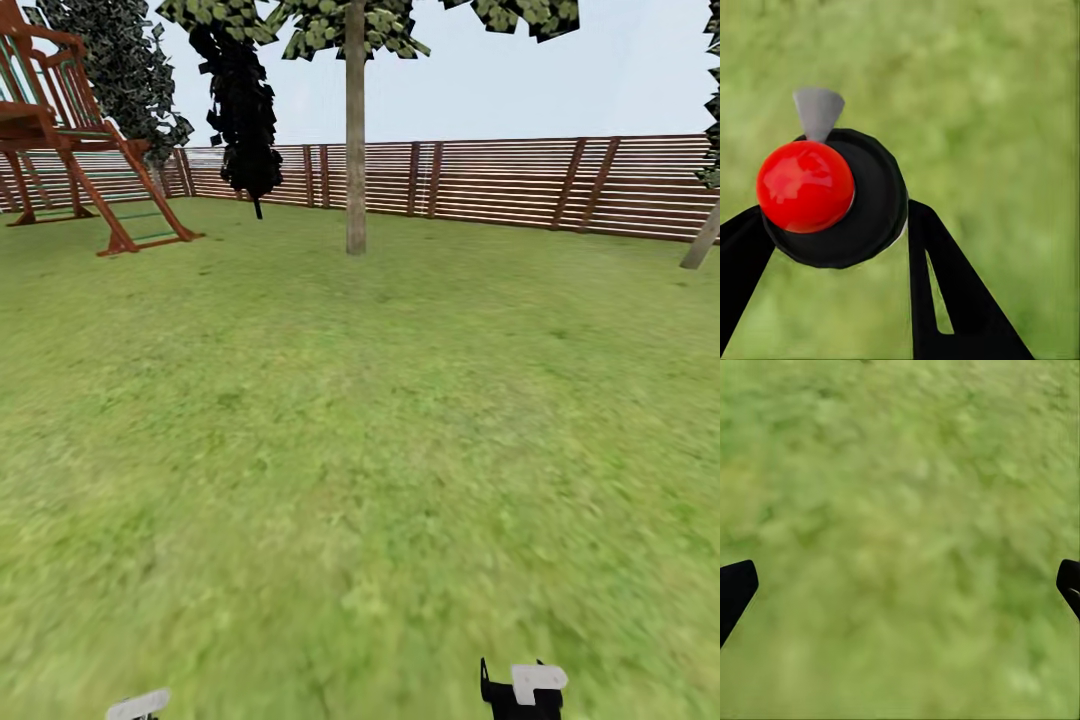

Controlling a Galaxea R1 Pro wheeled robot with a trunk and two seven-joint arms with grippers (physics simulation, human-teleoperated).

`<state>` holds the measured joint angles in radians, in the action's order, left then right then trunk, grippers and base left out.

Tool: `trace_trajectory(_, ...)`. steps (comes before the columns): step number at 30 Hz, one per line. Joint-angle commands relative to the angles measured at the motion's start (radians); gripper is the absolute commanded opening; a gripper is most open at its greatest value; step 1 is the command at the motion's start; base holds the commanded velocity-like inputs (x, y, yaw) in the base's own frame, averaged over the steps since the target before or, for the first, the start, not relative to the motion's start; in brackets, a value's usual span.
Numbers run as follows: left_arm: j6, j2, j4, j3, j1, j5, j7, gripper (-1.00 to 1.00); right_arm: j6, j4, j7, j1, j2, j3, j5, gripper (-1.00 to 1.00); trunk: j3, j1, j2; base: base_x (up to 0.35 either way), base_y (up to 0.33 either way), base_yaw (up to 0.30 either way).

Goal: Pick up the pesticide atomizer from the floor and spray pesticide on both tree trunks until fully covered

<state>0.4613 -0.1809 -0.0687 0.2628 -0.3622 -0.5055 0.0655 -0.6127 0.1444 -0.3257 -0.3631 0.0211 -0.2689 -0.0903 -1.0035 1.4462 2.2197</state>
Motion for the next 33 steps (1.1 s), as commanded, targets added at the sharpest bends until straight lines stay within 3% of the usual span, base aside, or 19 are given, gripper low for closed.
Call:
trace_trajectory(1,0.002,0.000,0.000,0.009,0.000,-0.002,0.007,-1.00,-0.003,0.000,-0.003,0.000,0.000,-0.009,-0.009,1.00,-0.001,0.000,0.000,0.338,0.000,0.000)
trace_trajectory(33,0.003,0.000,-0.001,0.009,0.000,-0.002,0.007,-1.00,-0.003,0.000,-0.003,0.000,0.000,-0.009,-0.009,1.00,-0.001,0.000,0.000,0.338,0.000,0.000)
